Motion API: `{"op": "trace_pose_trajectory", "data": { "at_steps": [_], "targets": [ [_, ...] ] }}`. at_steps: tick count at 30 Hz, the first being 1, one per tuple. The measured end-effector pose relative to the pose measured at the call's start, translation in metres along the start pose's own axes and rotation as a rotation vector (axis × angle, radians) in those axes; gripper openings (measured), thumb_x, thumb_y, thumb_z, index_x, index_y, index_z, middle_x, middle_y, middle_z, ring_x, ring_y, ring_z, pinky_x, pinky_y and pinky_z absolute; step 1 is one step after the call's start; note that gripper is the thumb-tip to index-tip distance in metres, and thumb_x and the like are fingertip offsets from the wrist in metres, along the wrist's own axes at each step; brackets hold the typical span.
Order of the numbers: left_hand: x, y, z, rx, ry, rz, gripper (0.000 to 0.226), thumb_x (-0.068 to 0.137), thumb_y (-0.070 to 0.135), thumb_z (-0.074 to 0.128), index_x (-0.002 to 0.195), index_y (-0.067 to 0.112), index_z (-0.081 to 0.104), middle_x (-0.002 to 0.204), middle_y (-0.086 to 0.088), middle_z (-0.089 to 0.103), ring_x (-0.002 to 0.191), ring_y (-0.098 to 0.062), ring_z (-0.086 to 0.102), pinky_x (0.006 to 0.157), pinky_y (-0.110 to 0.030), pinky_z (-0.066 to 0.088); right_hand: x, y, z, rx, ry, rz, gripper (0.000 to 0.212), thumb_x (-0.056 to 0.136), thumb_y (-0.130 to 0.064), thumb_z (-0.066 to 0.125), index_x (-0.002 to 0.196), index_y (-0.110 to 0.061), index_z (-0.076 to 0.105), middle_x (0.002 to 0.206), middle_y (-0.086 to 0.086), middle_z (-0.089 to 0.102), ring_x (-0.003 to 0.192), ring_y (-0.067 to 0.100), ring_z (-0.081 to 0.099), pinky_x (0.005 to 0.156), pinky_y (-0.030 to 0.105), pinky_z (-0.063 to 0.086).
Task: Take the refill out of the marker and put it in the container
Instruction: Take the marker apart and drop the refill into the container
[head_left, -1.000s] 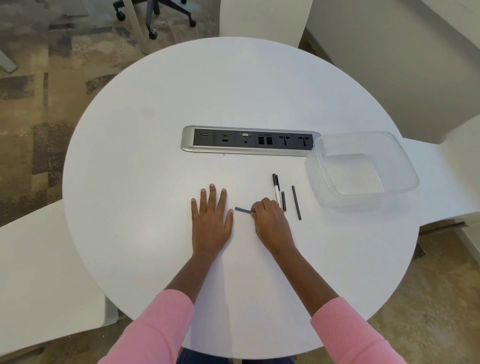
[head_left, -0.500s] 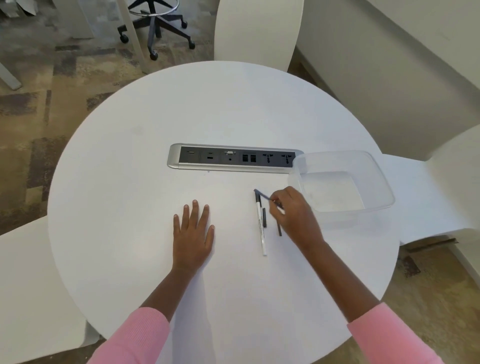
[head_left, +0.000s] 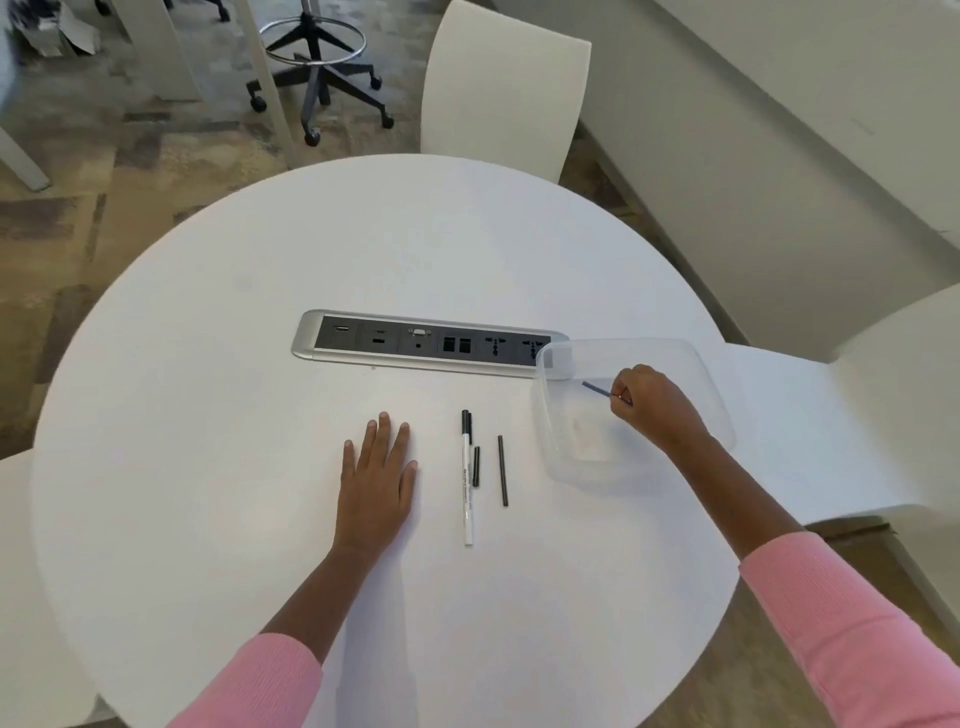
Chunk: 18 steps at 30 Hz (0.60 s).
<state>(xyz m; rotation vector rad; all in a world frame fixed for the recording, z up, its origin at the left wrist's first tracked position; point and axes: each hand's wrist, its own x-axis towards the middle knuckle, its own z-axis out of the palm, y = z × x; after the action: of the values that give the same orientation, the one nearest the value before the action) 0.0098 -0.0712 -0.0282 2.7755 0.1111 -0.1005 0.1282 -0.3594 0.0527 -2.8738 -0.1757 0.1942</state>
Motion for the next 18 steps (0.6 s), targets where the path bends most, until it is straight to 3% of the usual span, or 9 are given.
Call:
{"op": "trace_pose_trajectory", "data": {
  "at_steps": [5,8,14,18],
  "targets": [
    [0.003,0.015,0.007,-0.001,-0.006,-0.005,0.060,0.088,0.032,0.019,0.133,0.002,0.045,0.142,-0.025,0.039,0.130,-0.042,0.038,0.105,-0.058,0.028,0.014,0.018,0.010,-0.062,-0.195,-0.008,0.012,0.083,-0.004,0.052,0.086,0.003,0.061,0.097,0.022,0.062,0.085,0.033,0.058,0.069,0.035,0.043],
    [0.002,0.019,0.012,-0.005,-0.007,-0.023,0.063,0.088,0.035,0.015,0.136,0.004,0.042,0.145,-0.023,0.035,0.133,-0.041,0.034,0.108,-0.055,0.024,0.019,0.025,0.015,-0.093,-0.286,-0.007,0.012,0.082,-0.004,0.053,0.087,0.003,0.061,0.099,0.020,0.062,0.076,0.026,0.052,0.065,0.030,0.038],
    [-0.001,0.022,0.016,0.004,-0.027,-0.028,0.062,0.090,0.037,0.016,0.133,0.002,0.045,0.142,-0.025,0.039,0.129,-0.043,0.040,0.105,-0.057,0.029,0.024,0.030,0.021,-0.131,-0.337,-0.017,0.013,0.082,-0.004,0.052,0.089,0.002,0.061,0.100,0.020,0.063,0.074,0.023,0.049,0.064,0.029,0.038],
    [-0.002,0.021,0.015,0.010,-0.026,-0.016,0.081,0.091,0.047,-0.009,0.135,0.003,0.043,0.143,-0.024,0.038,0.130,-0.042,0.038,0.106,-0.055,0.028,0.024,0.032,0.022,-0.141,-0.321,-0.021,0.014,0.082,-0.005,0.053,0.091,0.001,0.061,0.102,0.019,0.064,0.090,0.031,0.059,0.068,0.033,0.042]
  ]
}}
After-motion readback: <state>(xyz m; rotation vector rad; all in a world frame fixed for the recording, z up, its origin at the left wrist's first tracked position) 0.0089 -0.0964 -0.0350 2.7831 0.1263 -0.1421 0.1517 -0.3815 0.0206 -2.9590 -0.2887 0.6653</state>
